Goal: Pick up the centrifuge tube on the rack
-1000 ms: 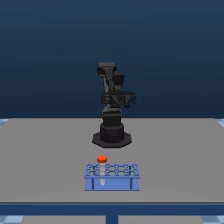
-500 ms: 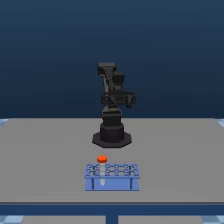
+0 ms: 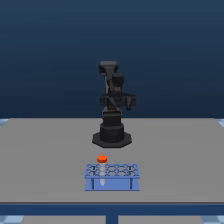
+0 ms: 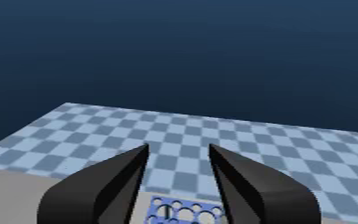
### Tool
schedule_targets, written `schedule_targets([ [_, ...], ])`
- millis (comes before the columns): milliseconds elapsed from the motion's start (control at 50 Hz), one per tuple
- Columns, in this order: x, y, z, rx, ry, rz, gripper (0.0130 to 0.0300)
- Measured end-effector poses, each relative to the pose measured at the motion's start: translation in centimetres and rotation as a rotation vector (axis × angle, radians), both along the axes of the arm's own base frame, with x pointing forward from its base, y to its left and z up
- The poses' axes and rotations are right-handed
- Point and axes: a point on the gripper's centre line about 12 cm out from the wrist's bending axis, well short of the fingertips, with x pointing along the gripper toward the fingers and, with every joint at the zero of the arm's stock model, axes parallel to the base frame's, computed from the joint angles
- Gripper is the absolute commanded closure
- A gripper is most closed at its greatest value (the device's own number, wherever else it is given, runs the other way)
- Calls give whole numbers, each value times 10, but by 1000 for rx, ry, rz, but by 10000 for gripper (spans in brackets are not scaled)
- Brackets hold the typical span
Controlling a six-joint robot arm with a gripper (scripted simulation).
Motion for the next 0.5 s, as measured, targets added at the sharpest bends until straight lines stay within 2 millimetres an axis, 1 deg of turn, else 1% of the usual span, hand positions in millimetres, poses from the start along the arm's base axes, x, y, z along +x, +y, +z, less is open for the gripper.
schedule_targets([
  [260,13,-5,-7,-6,51,-10,130],
  [500,33,-13,-19,-9,130,-29,130],
])
